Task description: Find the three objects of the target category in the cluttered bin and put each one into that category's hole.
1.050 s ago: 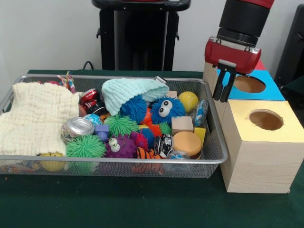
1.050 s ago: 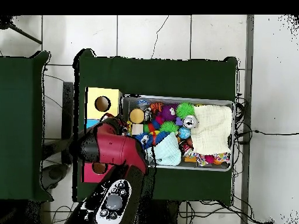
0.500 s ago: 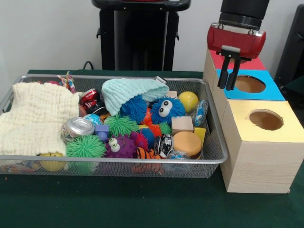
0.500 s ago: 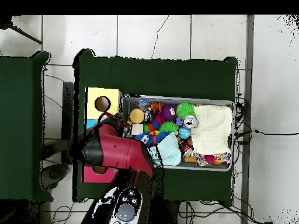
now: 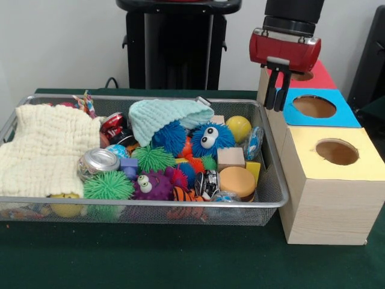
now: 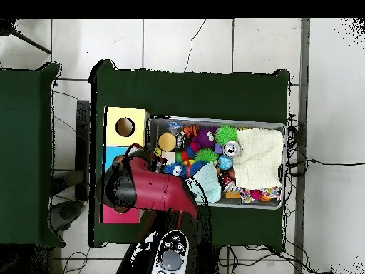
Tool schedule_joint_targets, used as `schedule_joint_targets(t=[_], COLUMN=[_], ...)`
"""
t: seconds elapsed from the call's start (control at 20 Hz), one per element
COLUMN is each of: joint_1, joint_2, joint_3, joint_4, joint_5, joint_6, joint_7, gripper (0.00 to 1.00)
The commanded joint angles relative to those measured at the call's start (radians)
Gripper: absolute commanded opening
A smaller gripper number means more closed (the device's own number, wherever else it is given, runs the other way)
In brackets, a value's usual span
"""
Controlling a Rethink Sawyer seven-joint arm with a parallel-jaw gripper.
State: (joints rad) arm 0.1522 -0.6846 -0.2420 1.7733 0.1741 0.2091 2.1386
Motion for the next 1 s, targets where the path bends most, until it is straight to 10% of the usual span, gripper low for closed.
schedule_joint_targets(t=[0.05, 1.0], joint_1=[-0.035, -0.073], joint_2=[0.009, -0.019], joint_3=[0.116, 0.157], joint_4=[0.071, 0.1], joint_5=[-0.073, -0.121], joint_6=[-0.068, -0.092], joint_7=[0.067, 0.088], gripper=[0.0, 0.0])
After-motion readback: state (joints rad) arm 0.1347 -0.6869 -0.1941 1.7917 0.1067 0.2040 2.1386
